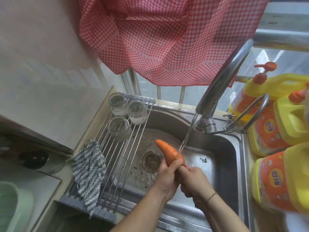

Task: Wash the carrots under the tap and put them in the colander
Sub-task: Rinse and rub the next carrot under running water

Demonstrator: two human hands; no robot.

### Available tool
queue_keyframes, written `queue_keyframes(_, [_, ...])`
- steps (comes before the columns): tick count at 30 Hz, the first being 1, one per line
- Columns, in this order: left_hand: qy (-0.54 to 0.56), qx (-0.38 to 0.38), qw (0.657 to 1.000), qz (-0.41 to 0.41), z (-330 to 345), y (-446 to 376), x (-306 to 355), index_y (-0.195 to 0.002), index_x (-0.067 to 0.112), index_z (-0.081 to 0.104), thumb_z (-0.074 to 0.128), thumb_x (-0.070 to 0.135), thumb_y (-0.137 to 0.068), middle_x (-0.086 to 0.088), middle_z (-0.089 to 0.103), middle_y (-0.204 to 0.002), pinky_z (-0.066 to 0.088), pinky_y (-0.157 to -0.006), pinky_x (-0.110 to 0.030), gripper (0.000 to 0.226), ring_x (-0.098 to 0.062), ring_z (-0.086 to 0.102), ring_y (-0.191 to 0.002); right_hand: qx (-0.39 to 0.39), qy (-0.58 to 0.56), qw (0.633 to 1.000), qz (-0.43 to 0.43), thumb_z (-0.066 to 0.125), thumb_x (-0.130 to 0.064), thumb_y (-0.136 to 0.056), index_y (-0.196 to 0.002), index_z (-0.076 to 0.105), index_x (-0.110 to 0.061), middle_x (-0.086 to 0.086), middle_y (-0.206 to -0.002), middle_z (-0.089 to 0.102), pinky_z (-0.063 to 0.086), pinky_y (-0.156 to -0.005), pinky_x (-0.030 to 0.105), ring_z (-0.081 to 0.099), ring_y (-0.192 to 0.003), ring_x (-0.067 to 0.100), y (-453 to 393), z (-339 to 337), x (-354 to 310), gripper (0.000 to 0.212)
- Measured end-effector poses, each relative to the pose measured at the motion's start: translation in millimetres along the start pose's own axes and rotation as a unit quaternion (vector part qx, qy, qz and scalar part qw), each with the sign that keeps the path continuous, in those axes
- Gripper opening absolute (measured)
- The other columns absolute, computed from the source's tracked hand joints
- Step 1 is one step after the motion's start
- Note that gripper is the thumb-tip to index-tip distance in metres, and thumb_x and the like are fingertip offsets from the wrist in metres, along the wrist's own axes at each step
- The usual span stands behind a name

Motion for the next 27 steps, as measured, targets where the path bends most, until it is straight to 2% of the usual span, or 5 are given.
queue_keyframes(5, [-0.050,0.072,0.996,0.030,9,-6,5,-0.098,0.011,0.058,0.070,0.014,-0.086,0.003,0.054,-0.061,0.046,-0.055,-0.020,0.017,-0.008,0.053,-0.054,0.043,0.146,0.985,-0.078,0.052,-0.022,-0.090,-0.050,0.048,-0.012,0.001,-0.038,0.043,0.028,-0.039,0.022,0.037,-0.034,0.014,-6,-1,2,0.041])
queue_keyframes(9, [-0.042,0.129,0.991,-0.018,17,-7,7,-0.065,0.017,0.043,0.065,0.032,-0.091,0.003,0.037,-0.053,0.036,-0.042,-0.019,0.037,-0.008,0.037,-0.043,0.053,0.149,0.984,-0.087,0.052,-0.019,-0.088,-0.049,0.050,-0.011,0.002,-0.040,0.044,0.029,-0.043,0.025,0.037,-0.039,0.015,-7,1,9,0.039])
queue_keyframes(16, [-0.033,0.121,0.986,-0.108,14,-4,6,-0.092,0.013,0.059,0.044,0.062,-0.094,-0.006,0.050,-0.071,0.048,-0.049,-0.024,0.052,-0.016,0.053,-0.053,0.051,0.063,0.995,-0.049,0.050,-0.014,-0.090,-0.053,0.045,-0.010,0.002,-0.040,0.039,0.024,-0.036,0.019,0.035,-0.034,0.016,-4,3,16,0.038])
queue_keyframes(23, [-0.007,-0.044,0.993,-0.111,1,8,15,-0.087,0.013,0.052,0.062,0.022,-0.087,-0.003,0.053,-0.072,0.040,-0.066,-0.025,0.013,-0.012,0.049,-0.062,0.051,-0.012,0.999,-0.011,0.051,-0.014,-0.090,-0.051,0.044,-0.011,0.003,-0.040,0.036,0.021,-0.038,0.018,0.032,-0.032,0.016,-10,-2,13,0.040])
queue_keyframes(27, [-0.036,0.009,0.995,-0.090,3,8,13,-0.104,0.011,0.047,0.050,0.009,-0.099,-0.007,0.052,-0.077,0.053,-0.062,-0.025,0.007,-0.014,0.058,-0.065,0.057,0.042,0.997,-0.034,0.051,-0.022,-0.091,-0.049,0.044,-0.011,0.007,-0.039,0.041,0.024,-0.036,0.019,0.033,-0.032,0.017,-9,3,16,0.044])
Point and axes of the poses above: each hand's wrist, its own y-axis away from the middle knuckle, its own z-axis out of the palm, x = y × z, the point moved 3 cm from there along -y, towards the middle knuckle
